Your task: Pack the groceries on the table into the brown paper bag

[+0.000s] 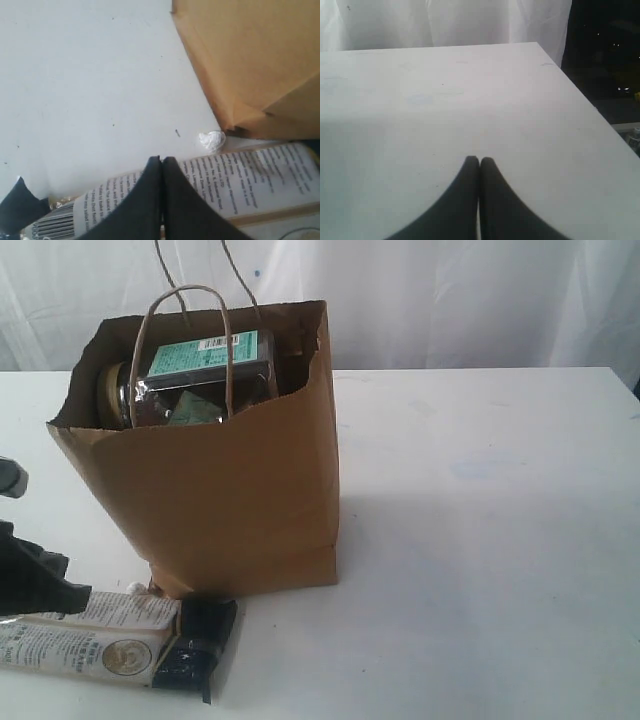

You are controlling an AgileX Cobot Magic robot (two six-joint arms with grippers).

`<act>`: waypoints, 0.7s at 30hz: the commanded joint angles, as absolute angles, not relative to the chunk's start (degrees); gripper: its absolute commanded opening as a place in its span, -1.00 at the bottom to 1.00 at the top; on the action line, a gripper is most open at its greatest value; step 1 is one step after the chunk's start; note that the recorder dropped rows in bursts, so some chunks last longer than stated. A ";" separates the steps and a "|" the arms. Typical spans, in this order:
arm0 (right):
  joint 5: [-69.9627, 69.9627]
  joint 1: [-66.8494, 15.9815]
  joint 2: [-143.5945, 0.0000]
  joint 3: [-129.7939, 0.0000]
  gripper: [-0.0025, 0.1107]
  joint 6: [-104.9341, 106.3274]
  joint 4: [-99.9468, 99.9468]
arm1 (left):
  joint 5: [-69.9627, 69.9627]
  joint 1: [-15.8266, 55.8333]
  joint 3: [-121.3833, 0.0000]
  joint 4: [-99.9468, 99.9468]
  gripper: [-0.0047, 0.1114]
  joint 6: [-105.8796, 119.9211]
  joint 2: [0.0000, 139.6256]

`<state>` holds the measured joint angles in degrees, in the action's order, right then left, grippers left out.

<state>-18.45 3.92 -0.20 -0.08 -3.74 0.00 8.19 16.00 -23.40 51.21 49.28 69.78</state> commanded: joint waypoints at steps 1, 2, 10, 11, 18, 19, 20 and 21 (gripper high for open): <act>-17.99 4.03 0.00 0.00 -0.96 -3.72 0.00 | 4.05 16.75 -25.59 44.87 -0.92 48.76 74.08; -17.99 4.03 0.00 0.00 -0.96 -3.72 0.00 | 2.82 16.75 -26.25 43.55 -0.92 48.76 75.20; -17.99 4.03 0.00 0.00 -0.96 -3.72 0.00 | -0.51 16.75 -29.78 39.30 -0.92 48.87 82.26; -17.99 4.03 0.00 0.00 -0.96 -3.72 0.00 | -0.81 16.75 -29.91 39.30 -0.92 48.87 82.40; -17.99 4.03 0.00 0.00 -0.96 -3.72 0.00 | 1.82 16.75 -29.79 47.82 -0.92 42.66 82.63; -17.99 4.03 0.00 0.00 -0.96 -3.72 0.00 | 3.36 16.75 -29.79 50.33 -0.92 40.18 82.63; -17.99 4.03 0.00 0.00 -0.96 -3.72 0.00 | 4.99 16.65 -29.79 53.08 -0.92 36.41 82.63; -17.99 4.03 0.00 0.00 -0.96 -3.72 0.00 | 6.36 16.65 -29.79 57.68 -0.92 32.37 82.63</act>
<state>-18.45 3.92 -0.20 -0.08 -3.74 0.00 3.08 16.53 -29.77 48.15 40.87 82.69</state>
